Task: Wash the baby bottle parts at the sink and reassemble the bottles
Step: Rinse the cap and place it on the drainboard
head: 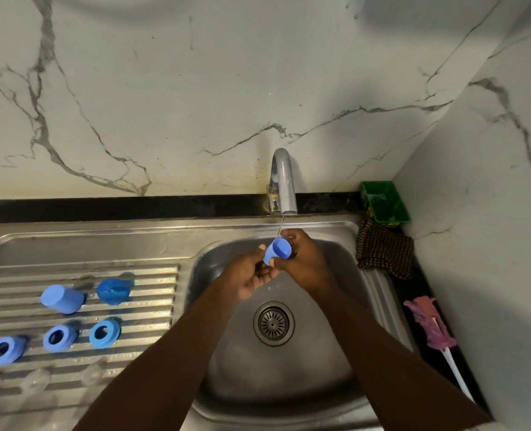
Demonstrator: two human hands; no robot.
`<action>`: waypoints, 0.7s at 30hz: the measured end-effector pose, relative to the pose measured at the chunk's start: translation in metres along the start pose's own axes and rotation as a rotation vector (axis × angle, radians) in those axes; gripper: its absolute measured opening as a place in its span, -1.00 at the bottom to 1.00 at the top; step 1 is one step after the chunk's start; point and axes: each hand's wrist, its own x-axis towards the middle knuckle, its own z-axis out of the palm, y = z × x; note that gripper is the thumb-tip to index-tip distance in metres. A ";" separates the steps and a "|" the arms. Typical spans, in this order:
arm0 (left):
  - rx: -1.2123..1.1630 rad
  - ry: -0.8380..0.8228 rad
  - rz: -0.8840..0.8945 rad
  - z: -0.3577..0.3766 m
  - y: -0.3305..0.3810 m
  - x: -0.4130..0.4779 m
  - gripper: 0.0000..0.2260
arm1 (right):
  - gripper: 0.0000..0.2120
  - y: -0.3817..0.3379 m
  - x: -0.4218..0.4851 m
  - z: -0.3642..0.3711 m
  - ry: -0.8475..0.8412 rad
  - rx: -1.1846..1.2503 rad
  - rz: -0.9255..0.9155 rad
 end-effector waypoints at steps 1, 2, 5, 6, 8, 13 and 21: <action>-0.007 -0.002 -0.030 0.002 0.000 0.000 -0.83 | -0.59 0.000 0.000 0.002 0.035 0.025 0.000; 0.022 0.001 -0.049 0.003 0.000 0.000 -0.85 | -0.61 0.001 0.000 0.005 0.053 0.020 -0.005; 0.165 0.052 -0.020 -0.002 0.001 0.002 -0.88 | -0.68 -0.001 -0.001 0.009 0.047 0.069 0.004; 0.190 0.088 0.016 -0.005 0.003 0.003 -0.88 | -0.68 -0.004 -0.002 0.008 0.058 0.075 0.001; 0.215 0.149 0.117 -0.010 0.011 0.005 -0.88 | -0.68 -0.013 -0.004 0.005 0.109 0.084 -0.035; 0.373 0.270 0.340 -0.013 0.036 0.010 -0.90 | -0.69 -0.021 -0.008 0.003 0.049 -0.083 -0.052; 0.795 0.211 0.635 0.001 0.070 0.023 -0.91 | -0.67 -0.030 -0.012 -0.005 0.000 -0.075 -0.088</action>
